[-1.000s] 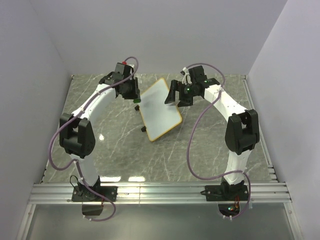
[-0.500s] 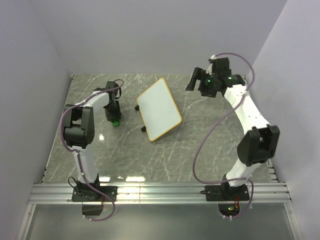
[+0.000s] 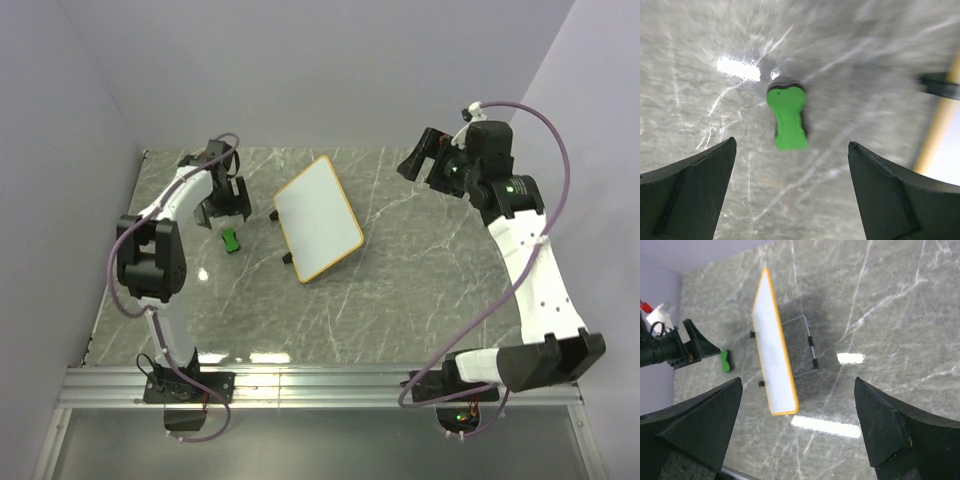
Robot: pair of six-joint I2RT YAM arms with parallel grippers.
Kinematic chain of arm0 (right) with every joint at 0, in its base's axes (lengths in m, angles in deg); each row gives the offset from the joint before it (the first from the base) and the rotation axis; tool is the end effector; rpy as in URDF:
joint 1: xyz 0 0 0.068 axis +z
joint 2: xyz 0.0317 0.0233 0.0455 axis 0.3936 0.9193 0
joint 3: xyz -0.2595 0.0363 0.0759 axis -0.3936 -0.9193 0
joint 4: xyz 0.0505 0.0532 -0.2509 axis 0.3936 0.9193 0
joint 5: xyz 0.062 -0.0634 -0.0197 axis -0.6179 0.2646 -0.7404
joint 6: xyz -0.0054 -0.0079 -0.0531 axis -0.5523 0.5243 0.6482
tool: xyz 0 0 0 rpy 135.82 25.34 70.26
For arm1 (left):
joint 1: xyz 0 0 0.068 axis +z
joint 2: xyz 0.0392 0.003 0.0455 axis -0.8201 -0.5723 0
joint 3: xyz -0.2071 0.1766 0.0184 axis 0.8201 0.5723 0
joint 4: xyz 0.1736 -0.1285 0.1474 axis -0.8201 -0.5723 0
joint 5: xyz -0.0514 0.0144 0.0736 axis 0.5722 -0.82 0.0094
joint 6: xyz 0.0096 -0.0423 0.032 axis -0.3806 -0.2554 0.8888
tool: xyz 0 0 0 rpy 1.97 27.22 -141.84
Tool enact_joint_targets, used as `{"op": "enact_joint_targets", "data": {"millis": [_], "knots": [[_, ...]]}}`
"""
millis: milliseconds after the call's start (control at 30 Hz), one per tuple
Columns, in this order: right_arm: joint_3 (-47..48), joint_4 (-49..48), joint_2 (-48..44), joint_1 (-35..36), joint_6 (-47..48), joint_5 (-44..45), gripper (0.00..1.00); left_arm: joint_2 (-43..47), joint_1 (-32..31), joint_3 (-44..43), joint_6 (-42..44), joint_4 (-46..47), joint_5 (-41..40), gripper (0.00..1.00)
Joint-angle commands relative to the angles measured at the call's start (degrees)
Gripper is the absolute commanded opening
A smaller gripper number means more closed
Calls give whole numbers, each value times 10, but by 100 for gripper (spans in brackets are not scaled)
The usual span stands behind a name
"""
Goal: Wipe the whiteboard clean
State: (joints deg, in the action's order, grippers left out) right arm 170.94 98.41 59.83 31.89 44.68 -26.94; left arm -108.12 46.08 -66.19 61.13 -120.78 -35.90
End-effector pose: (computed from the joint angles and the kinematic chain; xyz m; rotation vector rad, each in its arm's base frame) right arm 0.2737 0.0492 0.4307 0.1693 2.1176 0.5609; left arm 0.3995 -0.0580 0.2270 -0.4517 2.7630 0.0682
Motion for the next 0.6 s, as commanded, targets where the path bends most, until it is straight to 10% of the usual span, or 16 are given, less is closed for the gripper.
{"op": "enact_joint_targets", "data": {"millis": [0, 567], "knots": [[16, -9, -38, -3, -17, 14, 100, 94, -3, -60, -1, -30, 26, 97], [-19, -101, -204, -2, -103, 95, 100, 362, -28, -113, -26, 121, 131, 99]]}}
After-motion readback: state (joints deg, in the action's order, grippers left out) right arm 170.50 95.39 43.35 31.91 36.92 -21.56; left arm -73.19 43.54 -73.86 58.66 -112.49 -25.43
